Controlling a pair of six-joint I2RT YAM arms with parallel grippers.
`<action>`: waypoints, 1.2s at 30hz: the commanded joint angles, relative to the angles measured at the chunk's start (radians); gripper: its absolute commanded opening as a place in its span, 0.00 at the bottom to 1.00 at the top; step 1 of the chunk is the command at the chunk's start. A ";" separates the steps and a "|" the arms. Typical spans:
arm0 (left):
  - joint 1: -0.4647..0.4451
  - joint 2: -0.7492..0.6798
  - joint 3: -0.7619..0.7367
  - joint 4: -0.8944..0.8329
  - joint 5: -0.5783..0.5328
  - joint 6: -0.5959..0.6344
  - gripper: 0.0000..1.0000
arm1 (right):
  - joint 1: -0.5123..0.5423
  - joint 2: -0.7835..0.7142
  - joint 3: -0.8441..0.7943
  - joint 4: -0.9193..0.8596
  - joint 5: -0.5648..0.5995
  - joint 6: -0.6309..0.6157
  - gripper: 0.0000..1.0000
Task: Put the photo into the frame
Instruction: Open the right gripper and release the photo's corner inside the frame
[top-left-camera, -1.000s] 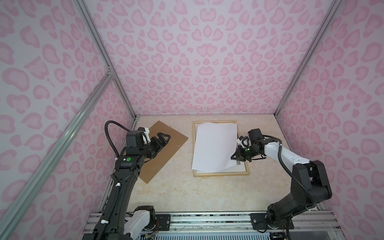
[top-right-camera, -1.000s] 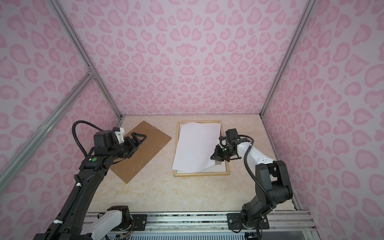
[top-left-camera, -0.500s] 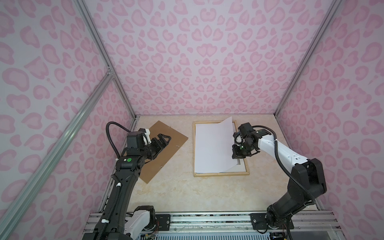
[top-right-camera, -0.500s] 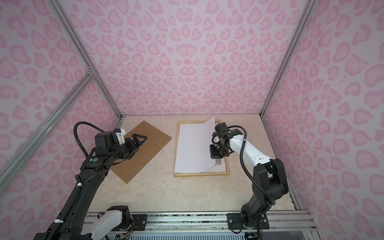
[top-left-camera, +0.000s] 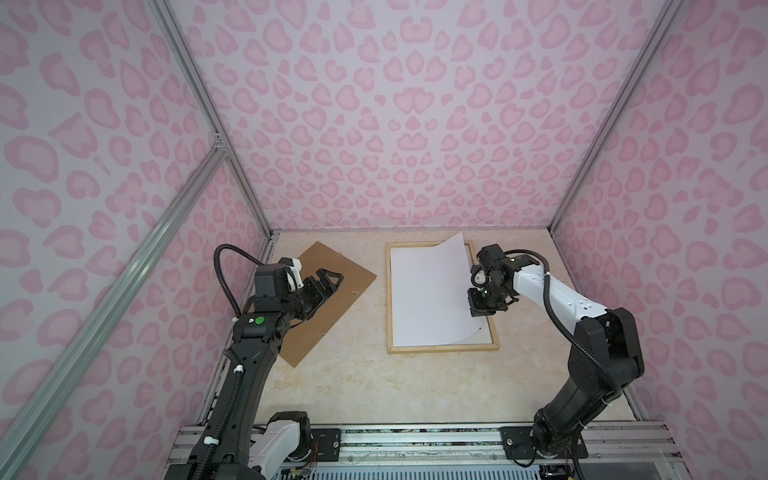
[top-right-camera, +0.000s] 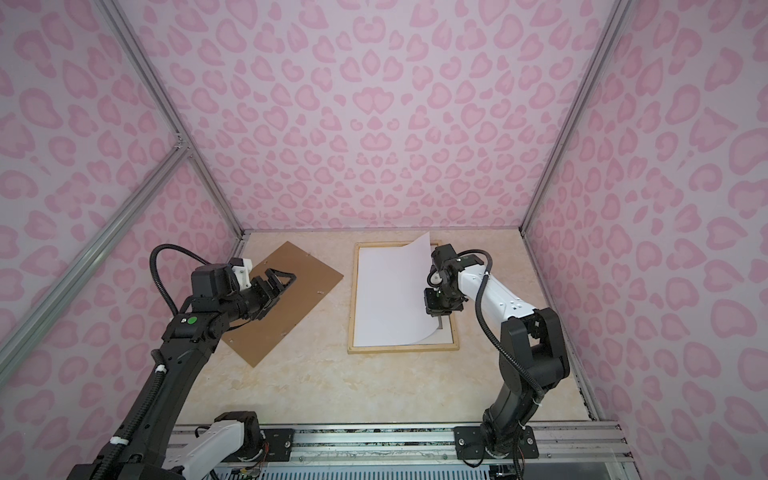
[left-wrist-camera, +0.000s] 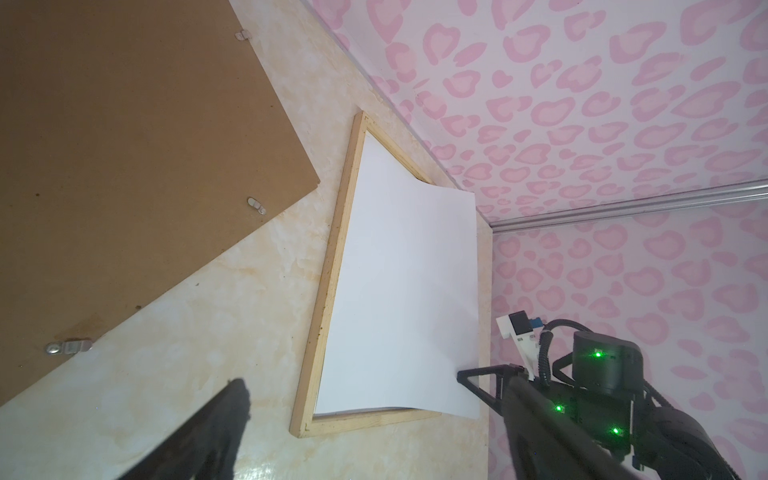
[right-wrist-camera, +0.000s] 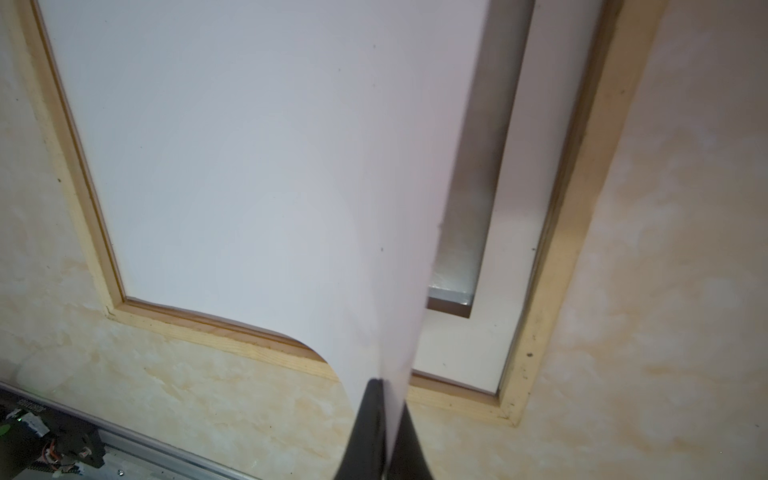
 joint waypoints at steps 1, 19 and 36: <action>0.001 0.000 -0.002 0.021 0.008 0.010 0.98 | -0.012 -0.005 -0.018 0.019 0.002 0.010 0.00; 0.002 0.007 -0.002 0.026 0.014 0.006 0.98 | -0.024 -0.030 -0.126 0.108 -0.091 0.044 0.25; 0.019 -0.002 -0.027 -0.014 -0.006 0.029 0.98 | -0.030 -0.059 -0.053 0.123 0.043 0.074 0.79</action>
